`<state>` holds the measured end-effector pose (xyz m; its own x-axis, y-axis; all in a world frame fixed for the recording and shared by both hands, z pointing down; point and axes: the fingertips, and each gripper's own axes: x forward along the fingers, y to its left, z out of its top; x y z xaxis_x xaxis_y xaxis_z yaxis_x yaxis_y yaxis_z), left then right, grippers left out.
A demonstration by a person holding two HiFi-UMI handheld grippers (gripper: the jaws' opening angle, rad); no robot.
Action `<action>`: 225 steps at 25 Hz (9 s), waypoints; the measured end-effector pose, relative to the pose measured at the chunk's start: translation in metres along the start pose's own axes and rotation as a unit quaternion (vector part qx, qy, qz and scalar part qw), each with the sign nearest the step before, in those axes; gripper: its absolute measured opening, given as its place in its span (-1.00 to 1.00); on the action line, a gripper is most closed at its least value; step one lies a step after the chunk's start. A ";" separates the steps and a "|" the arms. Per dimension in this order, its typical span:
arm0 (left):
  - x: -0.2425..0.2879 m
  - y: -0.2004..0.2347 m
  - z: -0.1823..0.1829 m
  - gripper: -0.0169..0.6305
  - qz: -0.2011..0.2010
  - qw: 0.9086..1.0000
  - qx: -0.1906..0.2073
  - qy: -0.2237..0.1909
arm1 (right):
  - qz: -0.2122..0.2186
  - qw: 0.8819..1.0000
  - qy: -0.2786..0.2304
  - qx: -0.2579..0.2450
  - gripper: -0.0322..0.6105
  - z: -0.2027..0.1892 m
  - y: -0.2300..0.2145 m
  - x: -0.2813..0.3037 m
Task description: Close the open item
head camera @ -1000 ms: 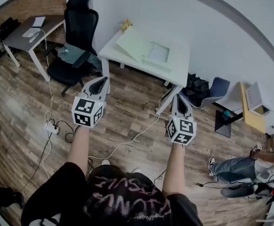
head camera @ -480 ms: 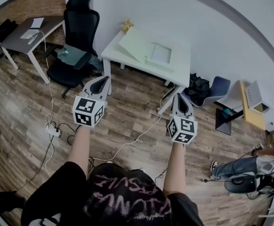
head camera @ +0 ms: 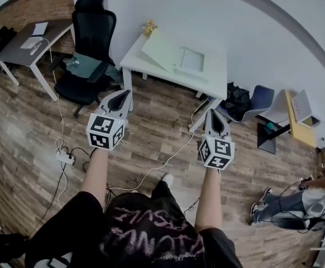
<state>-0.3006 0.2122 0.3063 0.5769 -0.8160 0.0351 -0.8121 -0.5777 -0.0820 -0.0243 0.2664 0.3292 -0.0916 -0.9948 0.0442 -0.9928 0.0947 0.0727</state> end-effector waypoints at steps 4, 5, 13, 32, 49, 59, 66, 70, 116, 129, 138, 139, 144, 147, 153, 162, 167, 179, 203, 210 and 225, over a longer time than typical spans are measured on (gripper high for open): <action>0.017 0.003 -0.004 -0.94 -0.001 1.000 0.003 0.007 | -0.003 1.000 -0.001 0.008 -0.87 -0.003 -0.011 0.015; 0.023 0.004 -0.005 -0.94 -0.001 1.000 0.003 0.007 | -0.002 1.000 -0.001 0.010 -0.87 -0.003 -0.013 0.020; 0.083 0.017 -0.016 -0.94 0.015 1.000 -0.004 0.020 | 0.012 1.000 0.008 0.020 -0.87 -0.018 -0.047 0.082; 0.244 0.023 -0.023 -0.94 0.066 0.996 0.000 0.053 | 0.059 0.997 0.022 0.049 -0.87 -0.049 -0.147 0.235; 0.279 0.030 -0.018 -0.94 0.078 0.996 0.010 0.048 | 0.063 0.997 0.010 0.053 -0.87 -0.051 -0.173 0.271; 0.337 0.080 -0.034 -0.94 0.061 0.997 -0.001 0.054 | 0.049 0.998 0.022 0.045 -0.87 -0.053 -0.169 0.338; 0.394 0.130 -0.054 -0.94 0.047 0.997 -0.016 0.063 | 0.041 0.998 0.042 0.034 -0.87 -0.060 -0.160 0.406; 0.418 0.165 -0.060 -0.94 0.043 0.997 -0.027 0.064 | 0.033 0.998 0.048 0.025 -0.87 -0.054 -0.152 0.443; 0.502 0.275 -0.134 -0.94 0.086 0.984 -0.066 0.145 | 0.111 0.987 0.114 0.035 -0.87 -0.105 -0.103 0.623; 0.506 0.277 -0.172 -0.84 0.054 0.977 -0.086 0.189 | 0.109 0.984 0.137 0.035 -0.87 -0.128 -0.093 0.628; 0.508 0.275 -0.190 -0.53 0.033 0.971 -0.102 0.214 | 0.130 0.980 0.150 0.032 -0.87 -0.137 -0.068 0.637; 0.507 0.276 -0.192 -0.50 0.031 0.970 -0.106 0.215 | 0.134 0.979 0.152 0.031 -0.87 -0.138 -0.064 0.638; 0.506 0.278 -0.201 -0.37 0.015 0.967 -0.132 0.218 | 0.142 0.977 0.156 0.026 -0.87 -0.141 -0.051 0.644; 0.508 0.278 -0.207 -0.34 0.006 0.966 -0.134 0.223 | 0.140 0.977 0.157 0.023 -0.87 -0.142 -0.050 0.648; 0.515 0.269 -0.221 -0.33 -0.026 0.961 -0.136 0.241 | 0.126 0.978 0.167 0.022 -0.87 -0.150 -0.054 0.647; 0.515 0.258 -0.229 -0.61 -0.054 0.955 -0.129 0.260 | 0.118 0.978 0.173 0.023 -0.87 -0.157 -0.057 0.642; 0.514 0.255 -0.219 -0.70 -0.051 0.959 -0.121 0.251 | 0.117 0.978 0.172 0.024 -0.87 -0.156 -0.062 0.634; 0.516 0.229 -0.181 -0.82 -0.049 0.969 -0.093 0.224 | 0.096 0.983 0.154 0.036 -0.87 -0.146 -0.095 0.602; 0.553 0.154 -0.109 -0.88 -0.006 0.982 -0.031 0.187 | 0.022 0.988 0.132 0.074 -0.87 -0.147 -0.221 0.518; 0.579 0.102 -0.093 -0.90 -0.034 0.985 0.005 0.171 | 0.001 0.987 0.133 0.084 -0.87 -0.156 -0.259 0.497; 0.614 -0.006 -0.101 -0.86 -0.105 0.974 0.055 0.194 | -0.029 0.984 0.143 0.106 -0.87 -0.177 -0.305 0.468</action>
<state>0.0496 -0.2874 0.4285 0.6354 -0.6377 0.4355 -0.6528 -0.7448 -0.1382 0.2490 -0.2210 0.5046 -0.0386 -0.9442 0.3272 -0.9922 -0.0025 -0.1244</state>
